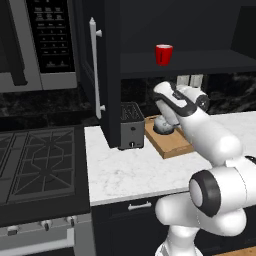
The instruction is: Pick the kettle from the counter and place it on the tray. Then pick the mug from the cabinet and place it on the tray. Then close the cabinet doors.
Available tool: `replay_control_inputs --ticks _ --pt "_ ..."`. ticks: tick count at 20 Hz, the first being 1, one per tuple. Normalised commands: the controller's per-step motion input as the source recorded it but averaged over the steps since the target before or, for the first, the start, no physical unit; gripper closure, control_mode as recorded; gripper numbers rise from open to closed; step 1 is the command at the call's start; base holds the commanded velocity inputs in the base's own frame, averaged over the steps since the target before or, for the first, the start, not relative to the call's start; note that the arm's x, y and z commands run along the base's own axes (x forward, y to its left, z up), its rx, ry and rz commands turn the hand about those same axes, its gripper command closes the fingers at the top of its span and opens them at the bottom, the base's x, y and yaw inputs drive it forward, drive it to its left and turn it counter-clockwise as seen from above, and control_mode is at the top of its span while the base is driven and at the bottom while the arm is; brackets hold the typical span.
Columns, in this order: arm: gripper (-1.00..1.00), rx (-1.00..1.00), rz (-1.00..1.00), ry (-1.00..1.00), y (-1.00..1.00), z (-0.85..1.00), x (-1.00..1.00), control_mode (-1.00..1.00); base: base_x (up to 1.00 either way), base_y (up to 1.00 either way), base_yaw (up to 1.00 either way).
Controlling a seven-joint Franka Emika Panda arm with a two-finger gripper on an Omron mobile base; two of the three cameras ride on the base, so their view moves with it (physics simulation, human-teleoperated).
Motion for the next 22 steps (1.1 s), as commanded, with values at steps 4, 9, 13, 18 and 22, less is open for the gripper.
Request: replay_control_inputs --ticks 4,9,13,18,22 --pt "-1.00 0.00 -0.29 0.01 0.33 0.69 0.00 -1.00 0.00 0.00 0.00" --pt "-1.00 0.00 -0.25 0.00 0.28 0.81 0.01 -1.00 0.00 0.00 0.00" --pt "-1.00 0.00 -0.19 0.02 0.11 0.86 0.00 -1.00 0.00 0.00 0.00" --pt "-1.00 0.02 -0.10 0.07 0.02 0.59 -0.26 -1.00 0.00 0.00 0.00" --pt "-1.00 0.08 -0.12 0.09 0.00 0.48 -0.54 -1.00 0.00 0.00 0.00"
